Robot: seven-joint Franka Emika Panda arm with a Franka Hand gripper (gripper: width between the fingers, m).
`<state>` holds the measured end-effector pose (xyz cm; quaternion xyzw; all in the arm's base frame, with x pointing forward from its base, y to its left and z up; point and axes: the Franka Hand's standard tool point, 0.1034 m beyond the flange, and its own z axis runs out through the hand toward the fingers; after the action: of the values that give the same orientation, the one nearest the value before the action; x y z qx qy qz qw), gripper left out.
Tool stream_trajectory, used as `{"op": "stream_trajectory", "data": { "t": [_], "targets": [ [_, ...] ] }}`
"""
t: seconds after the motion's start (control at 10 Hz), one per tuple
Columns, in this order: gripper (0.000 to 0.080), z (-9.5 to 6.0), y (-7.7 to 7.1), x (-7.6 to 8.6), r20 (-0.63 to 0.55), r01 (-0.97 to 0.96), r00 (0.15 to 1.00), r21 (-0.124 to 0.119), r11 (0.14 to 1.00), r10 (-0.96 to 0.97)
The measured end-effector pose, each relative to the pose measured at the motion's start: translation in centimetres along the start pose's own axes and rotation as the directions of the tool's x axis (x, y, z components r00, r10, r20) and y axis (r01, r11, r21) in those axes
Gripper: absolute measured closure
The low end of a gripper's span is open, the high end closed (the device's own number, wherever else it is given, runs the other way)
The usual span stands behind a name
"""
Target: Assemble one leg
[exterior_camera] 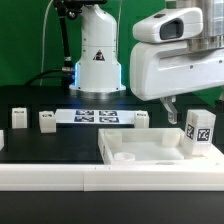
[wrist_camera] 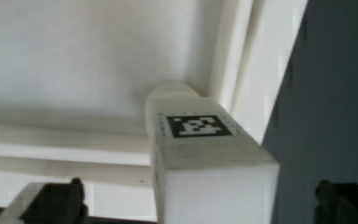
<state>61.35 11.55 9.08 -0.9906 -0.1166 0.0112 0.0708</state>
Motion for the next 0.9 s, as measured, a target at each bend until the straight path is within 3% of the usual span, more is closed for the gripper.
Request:
{"op": "stream_trajectory", "data": {
  "t": [0.5,0.7,0.9],
  "targets": [
    [0.0181,0.0,0.01,0.0,0.0,0.0,1.0,0.0,1.0,0.0],
    [0.0511,-0.01,0.02,0.0,0.0,0.0,1.0,0.0,1.0,0.0],
    [0.0509,-0.01,0.03,0.01,0.0,-0.006,1.0,0.0,1.0,0.006]
  ]
}}
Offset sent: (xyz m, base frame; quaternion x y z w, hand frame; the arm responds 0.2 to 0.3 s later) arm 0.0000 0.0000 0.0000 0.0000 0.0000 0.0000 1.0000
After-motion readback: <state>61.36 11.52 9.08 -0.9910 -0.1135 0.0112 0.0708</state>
